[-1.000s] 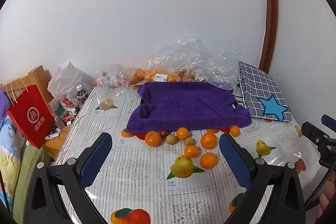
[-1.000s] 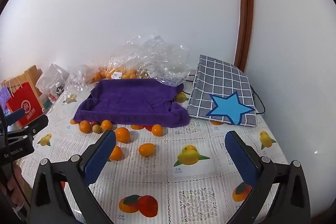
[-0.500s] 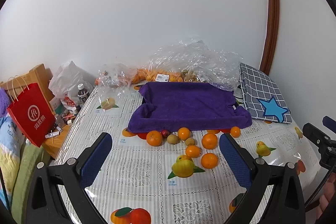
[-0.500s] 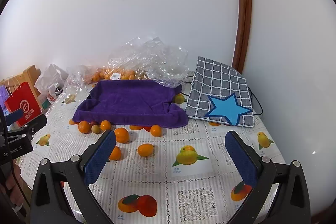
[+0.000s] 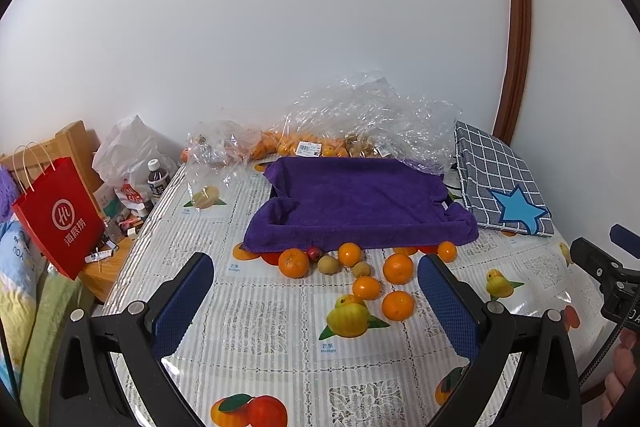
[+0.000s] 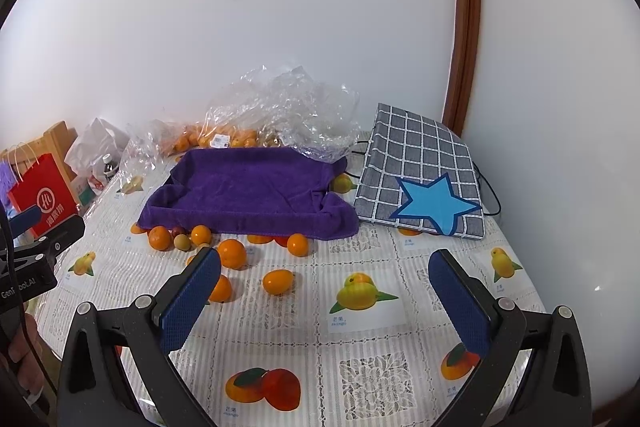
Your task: Organize fruits
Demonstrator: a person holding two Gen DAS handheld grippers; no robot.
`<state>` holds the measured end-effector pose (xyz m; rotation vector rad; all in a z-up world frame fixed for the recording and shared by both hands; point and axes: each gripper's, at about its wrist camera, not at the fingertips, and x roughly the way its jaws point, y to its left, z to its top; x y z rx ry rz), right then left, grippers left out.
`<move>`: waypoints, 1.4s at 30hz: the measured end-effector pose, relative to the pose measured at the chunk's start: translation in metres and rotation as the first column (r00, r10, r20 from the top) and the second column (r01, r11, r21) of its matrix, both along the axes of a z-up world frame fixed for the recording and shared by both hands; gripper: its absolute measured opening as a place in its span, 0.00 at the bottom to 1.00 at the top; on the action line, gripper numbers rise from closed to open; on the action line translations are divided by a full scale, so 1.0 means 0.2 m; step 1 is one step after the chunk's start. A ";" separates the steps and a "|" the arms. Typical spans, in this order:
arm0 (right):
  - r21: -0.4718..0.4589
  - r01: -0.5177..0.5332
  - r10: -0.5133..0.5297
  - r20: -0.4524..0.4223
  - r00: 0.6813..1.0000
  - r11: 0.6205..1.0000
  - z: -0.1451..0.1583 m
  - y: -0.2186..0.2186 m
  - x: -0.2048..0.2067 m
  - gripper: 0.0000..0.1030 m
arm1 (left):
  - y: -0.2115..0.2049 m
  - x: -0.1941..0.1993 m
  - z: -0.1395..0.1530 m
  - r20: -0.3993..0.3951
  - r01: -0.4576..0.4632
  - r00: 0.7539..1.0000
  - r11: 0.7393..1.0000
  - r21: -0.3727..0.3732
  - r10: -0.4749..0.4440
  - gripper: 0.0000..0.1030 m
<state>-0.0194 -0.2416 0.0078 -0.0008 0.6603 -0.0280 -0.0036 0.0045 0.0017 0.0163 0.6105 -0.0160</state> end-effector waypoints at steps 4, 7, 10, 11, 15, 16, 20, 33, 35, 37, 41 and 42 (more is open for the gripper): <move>0.000 0.003 -0.003 -0.003 1.000 1.000 0.00 0.00 0.00 0.99 | 0.00 0.00 0.00 0.001 0.000 1.000 1.000 -0.002 0.000 1.00; 0.000 0.002 -0.002 -0.003 1.000 1.000 0.00 0.00 0.00 0.99 | 0.00 -0.01 0.00 0.003 -0.001 1.000 1.000 -0.005 0.001 1.00; 0.001 0.002 -0.002 -0.002 1.000 1.000 0.00 0.00 0.00 0.99 | 0.00 -0.01 0.00 0.004 -0.001 1.000 1.000 -0.004 0.001 1.00; 0.000 0.002 -0.002 -0.001 1.000 1.000 0.00 0.00 0.00 0.99 | 0.00 -0.01 0.00 0.004 -0.001 1.000 1.000 -0.004 0.001 1.00; -0.001 0.002 -0.002 -0.001 1.000 1.000 0.00 0.00 0.00 0.99 | 0.01 -0.01 0.00 0.005 0.000 1.000 1.000 -0.004 0.000 1.00; -0.002 0.001 -0.001 0.000 1.000 1.000 0.00 0.00 0.00 0.99 | 0.01 -0.01 0.00 0.005 -0.001 1.000 1.000 -0.004 0.001 1.00; -0.006 -0.001 0.001 0.005 1.000 1.000 0.01 0.01 -0.01 0.99 | 0.01 -0.01 0.00 0.005 -0.001 1.000 1.000 -0.005 0.001 1.00; -0.009 -0.002 0.002 0.006 1.000 1.000 0.01 0.01 -0.01 0.99 | 0.01 -0.02 0.00 0.007 -0.002 1.000 1.000 -0.005 0.002 1.00; -0.009 -0.002 0.002 0.005 1.000 1.000 0.01 0.01 -0.01 0.99 | 0.01 -0.01 0.01 0.007 -0.002 1.000 1.000 -0.004 0.002 1.00; -0.007 -0.001 0.001 0.005 1.000 1.000 0.01 0.01 -0.01 0.99 | 0.01 -0.02 0.00 0.008 -0.002 1.000 1.000 -0.005 0.002 1.00; -0.008 -0.001 0.001 0.006 1.000 1.000 0.01 0.01 -0.01 0.99 | 0.01 -0.01 0.01 0.009 -0.001 1.000 1.000 -0.004 0.001 1.00; -0.007 -0.001 0.001 0.007 1.000 1.000 0.01 0.01 -0.01 0.99 | 0.02 -0.01 0.02 0.010 -0.001 1.000 1.000 -0.004 0.001 1.00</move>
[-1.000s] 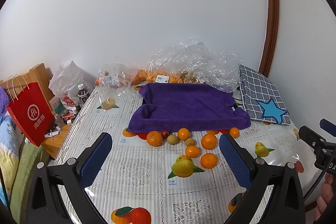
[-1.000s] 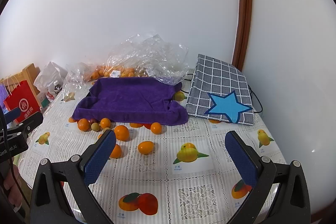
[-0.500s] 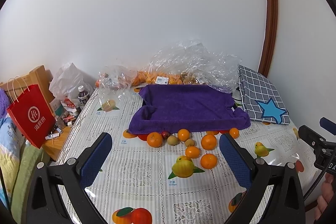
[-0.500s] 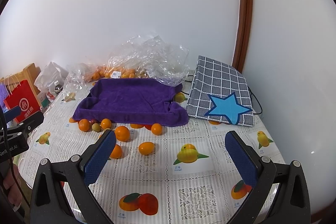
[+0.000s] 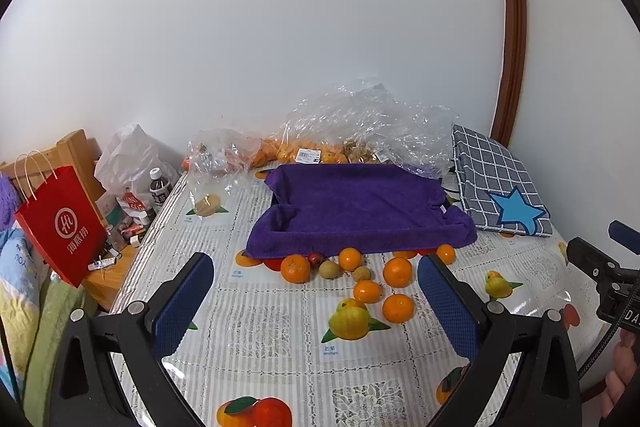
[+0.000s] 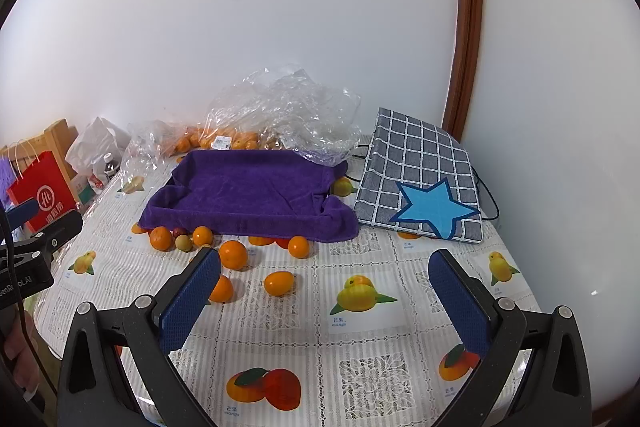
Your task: Organize fruits
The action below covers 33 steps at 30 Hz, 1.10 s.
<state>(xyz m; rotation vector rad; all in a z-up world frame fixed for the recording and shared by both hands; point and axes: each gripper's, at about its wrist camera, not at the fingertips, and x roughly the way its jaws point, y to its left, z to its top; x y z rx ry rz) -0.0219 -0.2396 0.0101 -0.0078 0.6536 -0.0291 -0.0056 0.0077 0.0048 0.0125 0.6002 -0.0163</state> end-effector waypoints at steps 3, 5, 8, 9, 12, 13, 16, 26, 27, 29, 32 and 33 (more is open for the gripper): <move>-0.002 -0.001 0.001 0.001 1.000 1.000 0.00 0.00 0.00 0.99 | 0.00 0.00 0.00 0.000 0.000 1.000 1.000 0.001 0.000 1.00; -0.003 -0.002 0.002 0.002 1.000 1.000 0.00 0.00 0.00 0.99 | 0.00 0.00 0.00 0.000 0.000 1.000 1.000 0.001 0.000 1.00; -0.001 -0.001 0.001 0.002 1.000 1.000 0.00 0.00 0.00 0.99 | 0.00 0.00 0.00 0.001 0.000 1.000 1.000 0.001 0.000 1.00; -0.002 -0.001 0.001 0.002 1.000 1.000 0.00 0.00 0.00 0.99 | 0.00 0.00 0.00 0.001 -0.001 1.000 1.000 0.002 0.001 1.00; -0.004 -0.001 0.001 0.002 1.000 1.000 0.00 0.00 0.00 0.99 | 0.00 0.00 0.00 0.001 0.000 1.000 1.000 0.000 0.000 1.00; -0.004 -0.001 0.001 0.002 1.000 1.000 0.00 0.00 0.00 0.99 | -0.01 -0.01 0.00 0.002 0.000 1.000 1.000 0.001 0.000 1.00; -0.003 -0.002 0.002 0.002 1.000 1.000 0.00 0.00 0.00 0.99 | 0.00 0.00 0.00 0.003 0.000 1.000 1.000 0.003 0.000 1.00; -0.013 -0.015 0.015 -0.001 1.000 1.000 -0.01 0.01 0.01 0.99 | 0.02 0.03 0.00 -0.002 -0.006 1.000 1.000 -0.004 0.006 1.00; -0.014 -0.017 0.017 -0.005 1.000 1.000 -0.02 0.00 0.01 0.99 | 0.03 0.05 -0.01 -0.007 -0.007 1.000 1.000 -0.005 0.007 1.00; -0.018 -0.012 0.012 -0.010 1.000 1.000 -0.05 0.02 0.03 0.99 | 0.04 0.05 -0.03 -0.012 -0.011 1.000 1.000 -0.002 0.011 1.00; -0.020 -0.007 0.007 -0.013 1.000 1.000 -0.09 0.03 0.05 0.99 | 0.06 0.09 -0.08 -0.021 -0.028 0.999 1.000 0.005 0.028 1.00; -0.017 -0.009 0.009 -0.012 1.000 1.000 -0.10 0.02 0.07 0.99 | 0.07 0.09 -0.11 -0.025 -0.034 0.999 0.999 0.006 0.035 1.00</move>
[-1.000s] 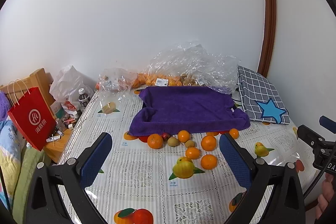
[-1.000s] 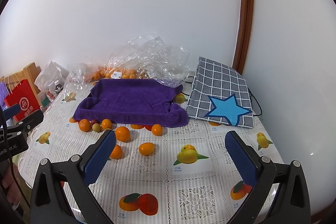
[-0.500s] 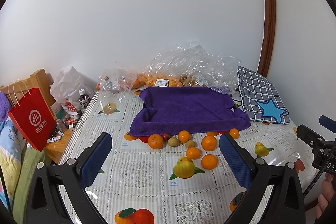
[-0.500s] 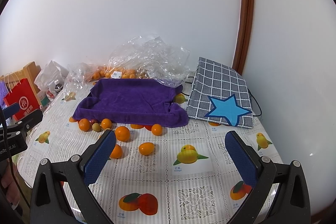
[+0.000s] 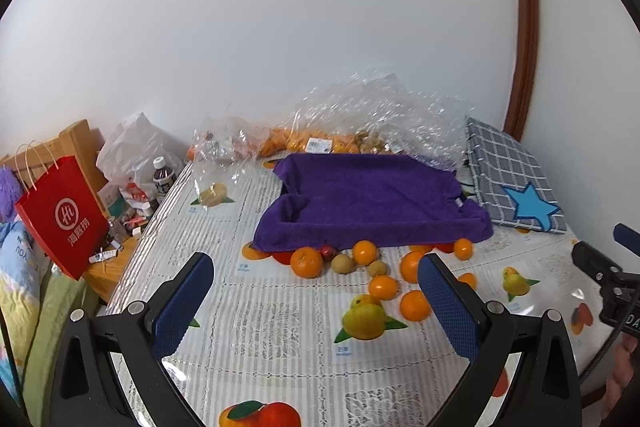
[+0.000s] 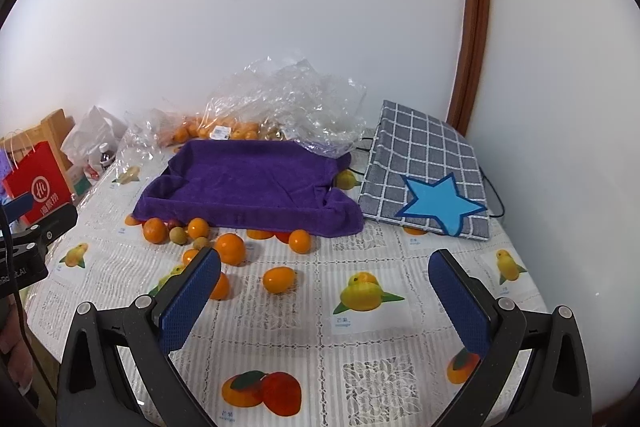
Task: Organize fruits
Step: 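Grasp the oval orange fruit with the right tool while the left tool grasps a round mandarin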
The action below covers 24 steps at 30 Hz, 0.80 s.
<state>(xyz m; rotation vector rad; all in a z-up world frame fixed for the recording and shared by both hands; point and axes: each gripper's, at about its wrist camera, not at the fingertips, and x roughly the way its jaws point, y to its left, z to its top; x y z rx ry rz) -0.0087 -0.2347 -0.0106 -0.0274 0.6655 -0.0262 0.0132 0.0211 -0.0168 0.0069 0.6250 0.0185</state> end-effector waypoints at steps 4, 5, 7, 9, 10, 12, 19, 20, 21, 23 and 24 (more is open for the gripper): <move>-0.010 0.004 -0.003 0.016 1.000 1.000 -0.07 0.01 0.04 0.99 | 0.06 0.08 -0.10 -0.027 -0.035 0.999 0.999 -0.011 0.035 1.00; -0.022 0.010 -0.010 0.006 1.000 1.000 -0.10 0.01 0.07 0.99 | 0.08 0.10 -0.13 -0.031 -0.047 0.998 0.999 -0.017 0.046 1.00; -0.035 0.021 -0.022 -0.020 1.000 0.999 -0.15 0.02 0.12 0.99 | 0.12 0.14 -0.19 -0.044 -0.067 0.997 0.998 -0.017 0.066 1.00; -0.026 0.013 -0.015 -0.050 0.999 1.000 -0.21 0.01 0.16 0.99 | 0.13 0.15 -0.25 -0.060 -0.078 0.995 0.997 -0.009 0.078 1.00; -0.014 0.010 -0.011 -0.062 0.998 1.000 -0.25 0.01 0.19 0.99 | 0.16 0.18 -0.29 -0.078 -0.088 0.993 0.996 -0.008 0.088 1.00; -0.009 0.037 -0.037 -0.049 0.998 0.999 -0.29 0.00 0.23 0.99 | 0.18 0.21 -0.35 -0.104 -0.093 0.990 0.996 -0.016 0.091 0.99; 0.082 -0.029 0.039 -0.117 0.992 0.996 -0.49 0.01 0.37 0.90 | 0.28 0.30 -0.56 -0.201 -0.089 0.977 0.995 -0.052 0.077 0.86; 0.093 -0.039 0.051 -0.132 0.990 0.995 -0.51 0.02 0.38 0.86 | 0.29 0.31 -0.59 -0.215 -0.092 0.973 0.994 -0.051 0.079 0.86; 0.106 -0.053 0.068 -0.152 0.986 0.993 -0.56 0.03 0.41 0.82 | 0.30 0.33 -0.61 -0.226 -0.093 0.971 0.994 -0.049 0.080 0.86; 0.103 -0.047 0.063 -0.161 0.985 0.994 -0.62 0.06 0.43 0.77 | 0.31 0.34 -0.65 -0.241 -0.088 0.968 0.995 -0.052 0.073 0.86; 0.107 -0.052 0.070 -0.173 0.982 0.993 -0.66 0.07 0.44 0.73 | 0.32 0.35 -0.67 -0.249 -0.084 0.966 0.995 -0.054 0.068 0.86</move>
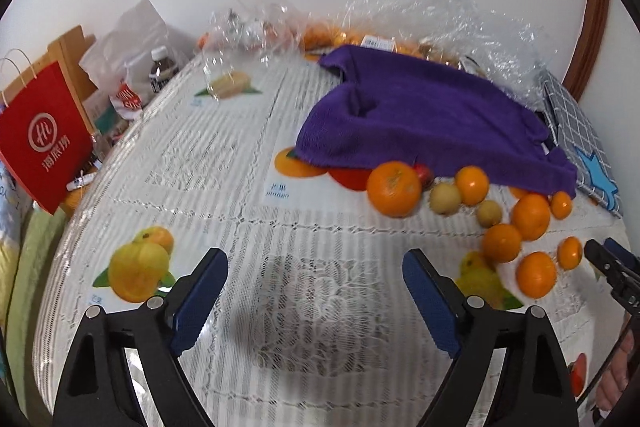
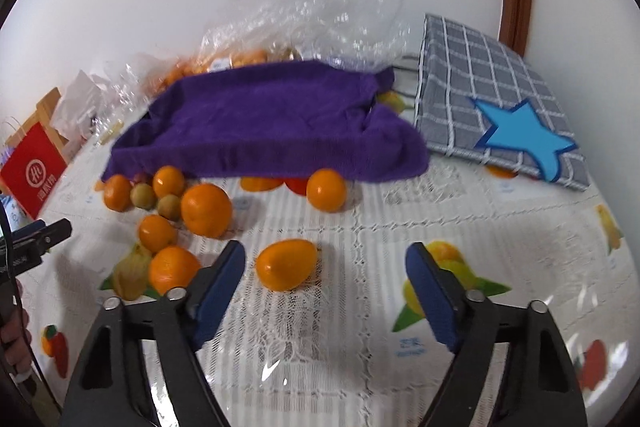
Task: Organize fruits
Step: 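Grasp the oval orange fruit with the right tool while the left tool grasps a round mandarin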
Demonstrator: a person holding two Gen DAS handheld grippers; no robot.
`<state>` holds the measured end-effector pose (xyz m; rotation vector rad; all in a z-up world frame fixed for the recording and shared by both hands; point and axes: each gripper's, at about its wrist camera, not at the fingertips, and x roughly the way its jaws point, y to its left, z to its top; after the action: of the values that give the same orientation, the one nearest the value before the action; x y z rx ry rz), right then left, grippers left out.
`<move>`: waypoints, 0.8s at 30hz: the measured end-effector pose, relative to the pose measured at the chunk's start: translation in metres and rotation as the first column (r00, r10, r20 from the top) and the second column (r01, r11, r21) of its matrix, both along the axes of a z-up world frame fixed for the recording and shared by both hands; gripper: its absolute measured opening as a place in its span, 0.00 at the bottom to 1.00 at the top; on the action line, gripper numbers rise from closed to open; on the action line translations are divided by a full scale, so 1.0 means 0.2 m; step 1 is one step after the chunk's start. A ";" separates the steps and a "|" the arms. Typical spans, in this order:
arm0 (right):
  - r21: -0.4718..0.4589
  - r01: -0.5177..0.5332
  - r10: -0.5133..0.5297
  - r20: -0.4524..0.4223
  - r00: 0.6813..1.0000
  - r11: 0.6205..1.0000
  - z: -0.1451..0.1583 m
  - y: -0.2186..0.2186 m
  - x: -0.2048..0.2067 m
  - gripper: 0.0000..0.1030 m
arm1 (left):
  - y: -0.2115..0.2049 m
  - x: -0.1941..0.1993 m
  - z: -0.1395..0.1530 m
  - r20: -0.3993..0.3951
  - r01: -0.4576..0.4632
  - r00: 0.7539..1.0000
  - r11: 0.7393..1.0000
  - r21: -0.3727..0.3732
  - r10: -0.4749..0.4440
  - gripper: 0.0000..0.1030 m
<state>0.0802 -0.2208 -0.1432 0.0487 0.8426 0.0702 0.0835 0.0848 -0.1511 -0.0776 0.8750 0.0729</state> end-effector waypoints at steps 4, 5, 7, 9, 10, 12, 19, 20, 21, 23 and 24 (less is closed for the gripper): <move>0.014 -0.030 0.031 -0.027 0.999 0.999 -0.08 0.04 0.03 0.67 | 0.01 0.02 -0.06 -0.027 0.018 0.999 1.000 -0.018 -0.018 0.85; 0.016 -0.035 0.035 -0.025 0.999 0.999 -0.10 0.04 0.03 0.67 | 0.01 0.03 -0.08 -0.027 0.020 0.999 1.000 -0.018 -0.020 0.85; 0.019 -0.032 0.033 -0.028 0.999 0.999 -0.12 0.05 0.04 0.67 | 0.01 0.04 -0.10 -0.028 0.021 0.999 1.000 -0.014 -0.021 0.85; 0.023 -0.031 0.032 -0.041 0.999 0.999 -0.13 0.05 0.06 0.62 | 0.00 0.04 -0.12 -0.020 0.023 1.000 1.000 -0.010 -0.023 0.85; 0.029 -0.032 0.033 -0.043 0.999 0.999 -0.13 0.05 0.07 0.61 | 0.00 0.04 -0.13 -0.014 0.023 1.000 1.000 -0.009 -0.023 0.85; 0.040 -0.046 0.048 -0.062 0.997 0.998 -0.15 0.05 0.07 0.52 | 0.00 0.04 -0.13 -0.004 0.016 1.000 1.000 -0.018 -0.016 0.85; 0.009 -0.083 0.083 -0.062 0.995 0.997 -0.14 0.07 0.07 0.39 | 0.00 0.07 -0.13 0.020 0.020 1.000 0.995 -0.095 -0.018 0.85; 0.013 -0.085 0.086 -0.061 0.994 0.996 -0.14 0.06 0.07 0.39 | 0.00 0.07 -0.13 0.024 0.028 0.999 0.994 -0.109 -0.026 0.85; 0.022 -0.089 0.090 -0.059 0.994 0.996 -0.14 0.06 0.07 0.39 | 0.00 0.08 -0.13 0.031 0.037 0.999 0.991 -0.132 -0.033 0.84; 0.039 -0.090 0.092 -0.050 0.995 0.995 -0.14 0.04 0.07 0.39 | -0.01 0.10 -0.13 0.038 0.040 0.999 0.986 -0.161 -0.034 0.79; 0.046 -0.083 0.085 -0.044 0.995 0.995 -0.13 0.03 0.06 0.39 | -0.02 0.12 -0.13 0.039 0.038 0.999 0.985 -0.168 -0.032 0.79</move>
<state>0.0925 -0.2153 -0.1694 0.0565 0.8889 0.1678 0.1073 0.0802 -0.1768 -0.2208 0.8444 -0.0359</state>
